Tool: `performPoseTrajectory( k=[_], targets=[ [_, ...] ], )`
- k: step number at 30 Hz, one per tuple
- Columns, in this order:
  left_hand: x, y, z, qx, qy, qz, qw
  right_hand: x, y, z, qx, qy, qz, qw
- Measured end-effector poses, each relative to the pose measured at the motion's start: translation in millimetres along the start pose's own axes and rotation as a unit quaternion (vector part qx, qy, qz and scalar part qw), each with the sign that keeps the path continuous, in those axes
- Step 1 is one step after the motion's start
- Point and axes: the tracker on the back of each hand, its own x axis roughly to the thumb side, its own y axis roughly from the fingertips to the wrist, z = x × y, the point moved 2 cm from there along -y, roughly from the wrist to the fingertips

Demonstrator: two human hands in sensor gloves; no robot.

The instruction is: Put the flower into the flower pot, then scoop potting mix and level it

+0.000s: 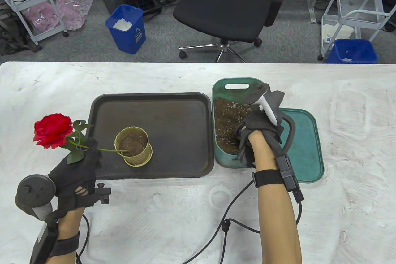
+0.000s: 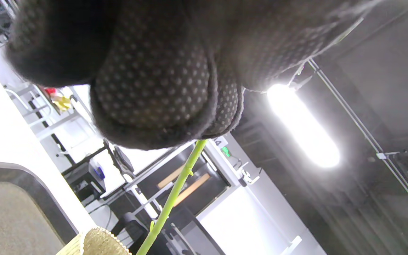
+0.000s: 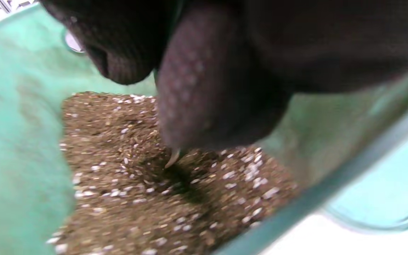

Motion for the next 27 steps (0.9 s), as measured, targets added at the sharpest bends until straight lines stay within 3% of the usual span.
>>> performPoseTrajectory(
  k=[4,8,13,18,27],
  targets=[
    [0.5,-0.1,-0.4,0.000,-0.002,0.001,1.000,-2.7,-6.6,-6.4,0.042,-0.067,0.021,0.997],
    [2.9,1.7,1.1,-0.006,0.005,0.003,1.000,-9.9,-9.1,-8.3,0.050,-0.102,0.023,0.993],
    [11.8,3.2,7.6,-0.013,0.002,0.013,1.000,-13.9,-6.7,-3.0,0.087,-0.177,0.049,0.979],
    [9.3,3.8,5.6,-0.009,-0.002,0.011,1.000,-21.1,-9.7,-5.4,0.091,-0.254,0.039,0.962],
    [5.1,2.3,3.1,-0.006,0.003,0.003,1.000,-26.8,-2.4,-6.2,0.073,-0.315,0.036,0.946]
  ],
)
